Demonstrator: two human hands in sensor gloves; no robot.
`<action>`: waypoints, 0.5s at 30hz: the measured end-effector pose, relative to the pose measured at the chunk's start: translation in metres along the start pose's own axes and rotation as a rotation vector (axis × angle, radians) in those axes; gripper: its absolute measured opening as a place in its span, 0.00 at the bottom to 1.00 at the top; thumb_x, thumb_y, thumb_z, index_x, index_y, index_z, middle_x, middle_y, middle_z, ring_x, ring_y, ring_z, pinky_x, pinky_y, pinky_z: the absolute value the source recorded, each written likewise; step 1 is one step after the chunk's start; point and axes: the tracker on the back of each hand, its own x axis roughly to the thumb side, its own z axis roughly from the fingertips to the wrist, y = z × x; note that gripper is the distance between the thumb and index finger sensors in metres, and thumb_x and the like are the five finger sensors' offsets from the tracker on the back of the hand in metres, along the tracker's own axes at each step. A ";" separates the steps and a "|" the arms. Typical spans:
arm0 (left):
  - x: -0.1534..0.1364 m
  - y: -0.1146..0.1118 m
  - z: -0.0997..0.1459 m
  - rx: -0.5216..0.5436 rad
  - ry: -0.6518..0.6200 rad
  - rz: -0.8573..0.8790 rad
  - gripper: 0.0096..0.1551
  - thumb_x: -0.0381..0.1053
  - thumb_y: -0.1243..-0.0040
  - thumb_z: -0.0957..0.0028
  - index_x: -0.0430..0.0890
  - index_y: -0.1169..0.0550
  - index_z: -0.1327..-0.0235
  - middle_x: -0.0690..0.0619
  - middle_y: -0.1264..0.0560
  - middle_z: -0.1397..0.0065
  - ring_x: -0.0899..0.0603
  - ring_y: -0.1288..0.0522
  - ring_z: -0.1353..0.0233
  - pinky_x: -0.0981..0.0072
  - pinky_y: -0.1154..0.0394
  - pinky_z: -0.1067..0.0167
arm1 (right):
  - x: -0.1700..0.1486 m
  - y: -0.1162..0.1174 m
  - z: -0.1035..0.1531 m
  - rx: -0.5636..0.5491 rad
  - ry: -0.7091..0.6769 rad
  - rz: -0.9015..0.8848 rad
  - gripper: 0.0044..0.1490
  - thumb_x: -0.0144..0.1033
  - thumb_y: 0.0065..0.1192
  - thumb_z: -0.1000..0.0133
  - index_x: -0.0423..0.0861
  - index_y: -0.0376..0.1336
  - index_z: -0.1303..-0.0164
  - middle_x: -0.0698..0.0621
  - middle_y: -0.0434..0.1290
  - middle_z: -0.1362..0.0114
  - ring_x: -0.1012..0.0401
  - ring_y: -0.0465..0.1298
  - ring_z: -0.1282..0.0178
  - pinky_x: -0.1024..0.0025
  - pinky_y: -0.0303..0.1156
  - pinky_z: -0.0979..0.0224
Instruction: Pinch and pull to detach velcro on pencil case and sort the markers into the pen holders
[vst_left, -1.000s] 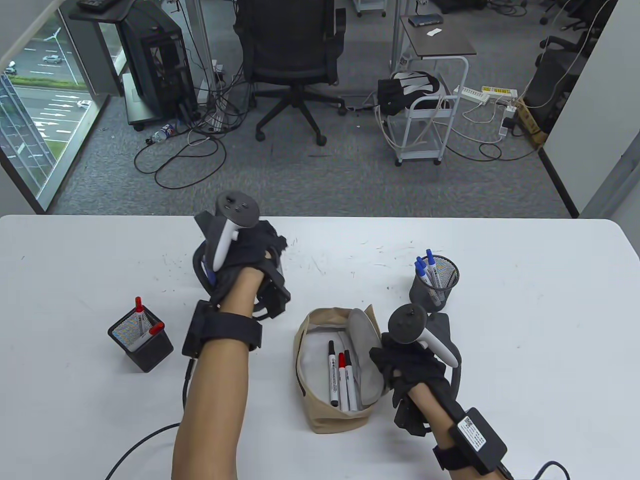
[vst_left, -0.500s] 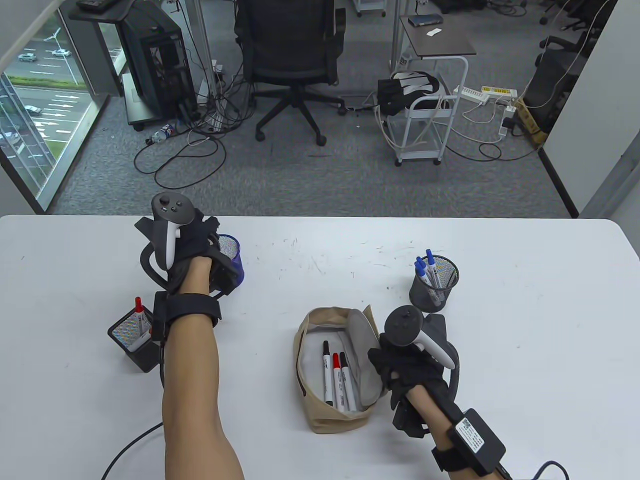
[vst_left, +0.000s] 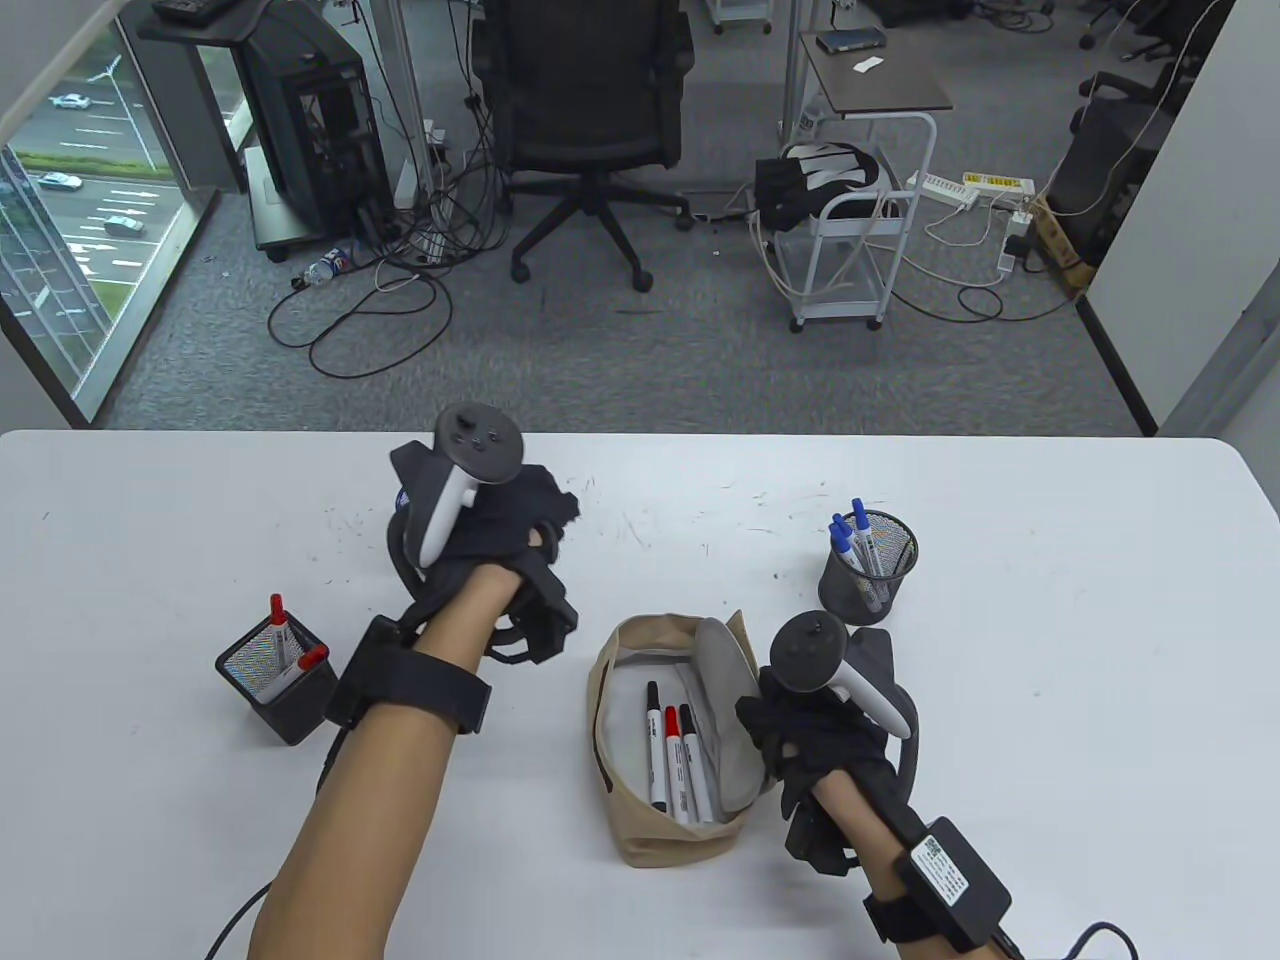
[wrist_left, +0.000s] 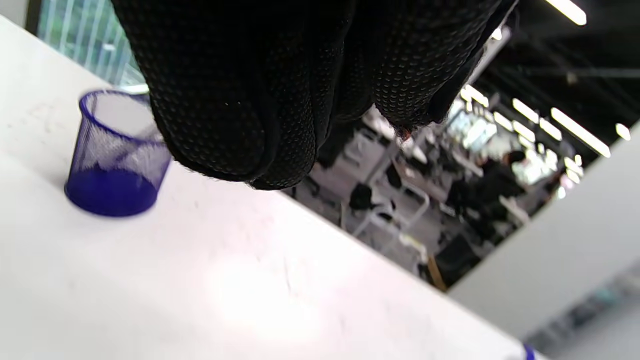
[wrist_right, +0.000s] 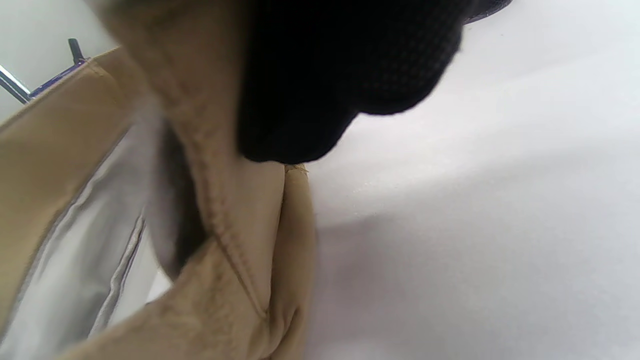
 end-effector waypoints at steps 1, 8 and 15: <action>0.010 -0.011 0.006 -0.061 -0.010 -0.031 0.31 0.55 0.26 0.51 0.42 0.15 0.37 0.41 0.11 0.41 0.42 0.07 0.49 0.65 0.08 0.60 | 0.000 0.000 0.000 -0.001 0.000 0.002 0.37 0.40 0.68 0.43 0.28 0.64 0.32 0.40 0.84 0.46 0.60 0.87 0.74 0.70 0.82 0.70; 0.043 -0.094 0.011 -0.348 0.073 -0.239 0.33 0.55 0.26 0.50 0.40 0.16 0.35 0.39 0.12 0.39 0.40 0.08 0.48 0.63 0.08 0.58 | 0.000 0.000 0.000 0.000 -0.003 0.000 0.37 0.40 0.67 0.43 0.28 0.64 0.32 0.40 0.84 0.46 0.60 0.87 0.74 0.70 0.82 0.69; 0.032 -0.161 -0.019 -0.473 0.240 -0.348 0.40 0.56 0.27 0.50 0.36 0.22 0.28 0.35 0.17 0.31 0.35 0.12 0.39 0.56 0.10 0.51 | 0.000 0.000 0.000 0.003 -0.007 -0.002 0.37 0.40 0.68 0.43 0.28 0.64 0.32 0.40 0.84 0.46 0.60 0.87 0.74 0.70 0.82 0.69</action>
